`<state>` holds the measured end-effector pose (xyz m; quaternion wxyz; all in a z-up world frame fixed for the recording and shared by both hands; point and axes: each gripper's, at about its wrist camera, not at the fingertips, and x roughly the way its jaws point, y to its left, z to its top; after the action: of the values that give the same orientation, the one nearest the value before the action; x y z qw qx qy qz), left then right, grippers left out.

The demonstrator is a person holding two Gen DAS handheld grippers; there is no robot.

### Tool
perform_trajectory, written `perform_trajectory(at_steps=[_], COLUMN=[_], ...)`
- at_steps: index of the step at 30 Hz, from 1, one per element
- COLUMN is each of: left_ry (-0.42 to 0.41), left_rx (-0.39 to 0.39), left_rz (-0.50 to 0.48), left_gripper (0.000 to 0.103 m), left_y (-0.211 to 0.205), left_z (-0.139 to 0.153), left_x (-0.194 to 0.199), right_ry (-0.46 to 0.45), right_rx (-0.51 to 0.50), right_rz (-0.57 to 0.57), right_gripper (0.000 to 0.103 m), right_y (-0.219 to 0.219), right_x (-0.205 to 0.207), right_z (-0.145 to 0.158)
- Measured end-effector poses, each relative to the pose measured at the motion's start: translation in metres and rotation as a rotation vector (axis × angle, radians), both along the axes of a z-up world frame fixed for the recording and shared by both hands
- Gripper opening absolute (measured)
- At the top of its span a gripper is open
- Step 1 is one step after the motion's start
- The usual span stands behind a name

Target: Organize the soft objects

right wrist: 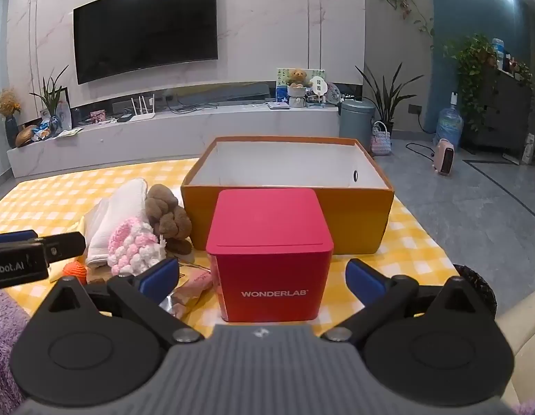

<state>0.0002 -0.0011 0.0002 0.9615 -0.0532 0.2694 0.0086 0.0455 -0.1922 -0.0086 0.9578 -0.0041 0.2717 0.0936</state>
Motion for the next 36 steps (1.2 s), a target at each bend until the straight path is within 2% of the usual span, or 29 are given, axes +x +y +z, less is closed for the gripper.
perform_trajectory(at_steps=[2, 5, 10, 12, 15, 36], left_ry=[0.014, -0.015, -0.051, -0.035, -0.028, -0.008], left_rx=[0.016, -0.034, -0.033, -0.055, -0.037, -0.045], left_rz=[0.0, -0.009, -0.009, -0.017, 0.001, -0.007], left_gripper=[0.093, 0.092, 0.091, 0.091, 0.091, 0.091], left_y=[-0.005, 0.003, 0.002, 0.003, 0.002, 0.004], left_z=[0.0, 0.004, 0.006, 0.005, 0.006, 0.003], left_x=[0.002, -0.003, -0.008, -0.007, -0.009, -0.005], right_ry=[0.002, -0.002, -0.004, -0.005, -0.005, 0.014], right_rx=[-0.005, -0.009, -0.004, 0.001, 0.003, 0.021], right_rz=[-0.001, -0.003, -0.004, -0.005, 0.0, 0.022], right_gripper=[0.1, 0.1, 0.1, 0.1, 0.1, 0.1], right_y=[-0.001, -0.002, 0.002, 0.003, -0.001, -0.002], right_x=[0.0, 0.0, -0.002, -0.003, -0.001, 0.0], right_z=[0.0, 0.002, 0.001, 0.0, 0.001, -0.001])
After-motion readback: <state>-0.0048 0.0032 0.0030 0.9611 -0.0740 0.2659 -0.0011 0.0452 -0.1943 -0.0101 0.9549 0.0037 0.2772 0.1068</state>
